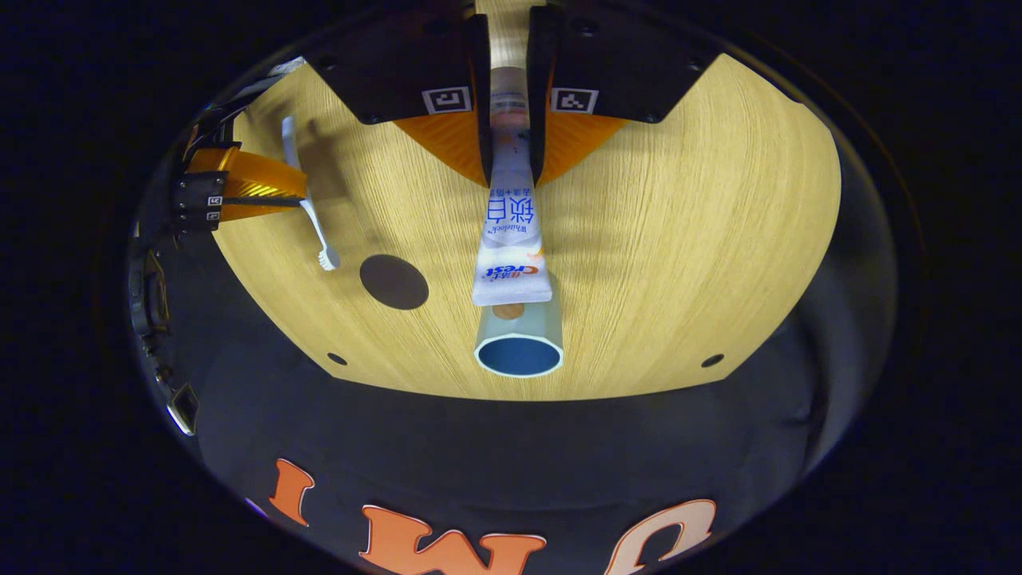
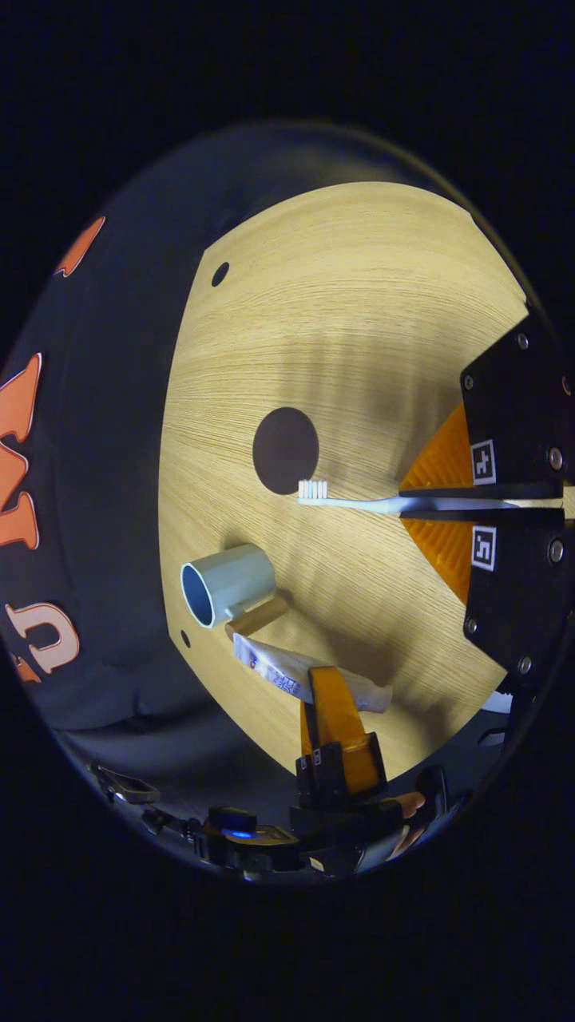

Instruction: Put the toothbrush and toothpaste on the desktop into the cup, then pick up the cup and place it on the coaster on the desktop.

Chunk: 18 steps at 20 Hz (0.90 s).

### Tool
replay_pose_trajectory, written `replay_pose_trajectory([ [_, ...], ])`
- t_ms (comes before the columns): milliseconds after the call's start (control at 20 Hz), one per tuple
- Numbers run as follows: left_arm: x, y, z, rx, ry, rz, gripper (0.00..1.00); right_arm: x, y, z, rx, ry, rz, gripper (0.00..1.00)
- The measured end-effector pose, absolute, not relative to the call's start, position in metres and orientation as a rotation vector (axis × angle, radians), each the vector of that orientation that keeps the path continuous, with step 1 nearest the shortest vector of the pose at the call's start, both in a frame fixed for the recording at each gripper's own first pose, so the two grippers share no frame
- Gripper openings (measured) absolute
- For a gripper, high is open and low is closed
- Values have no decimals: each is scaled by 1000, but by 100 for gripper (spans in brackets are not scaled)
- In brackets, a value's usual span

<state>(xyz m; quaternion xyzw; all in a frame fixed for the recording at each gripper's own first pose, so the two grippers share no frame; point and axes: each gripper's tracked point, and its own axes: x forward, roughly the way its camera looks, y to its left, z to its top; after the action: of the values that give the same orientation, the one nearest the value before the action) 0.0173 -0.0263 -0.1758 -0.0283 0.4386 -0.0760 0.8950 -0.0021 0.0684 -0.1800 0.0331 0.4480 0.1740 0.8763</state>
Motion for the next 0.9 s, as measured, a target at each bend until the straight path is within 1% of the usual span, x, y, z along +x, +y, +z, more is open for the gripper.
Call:
replay_pose_trajectory([
  [350,24,-20,-143,-33,729,-167,22,8,55,-149,104,801,341,5],
  [500,27,-14,-125,-38,626,-162,22,20,50,-142,100,717,306,5],
  [750,38,-4,-89,-72,443,-137,22,34,48,-121,143,586,302,5],
  [900,52,0,-68,-108,344,-128,22,45,43,-110,98,497,284,5],
])
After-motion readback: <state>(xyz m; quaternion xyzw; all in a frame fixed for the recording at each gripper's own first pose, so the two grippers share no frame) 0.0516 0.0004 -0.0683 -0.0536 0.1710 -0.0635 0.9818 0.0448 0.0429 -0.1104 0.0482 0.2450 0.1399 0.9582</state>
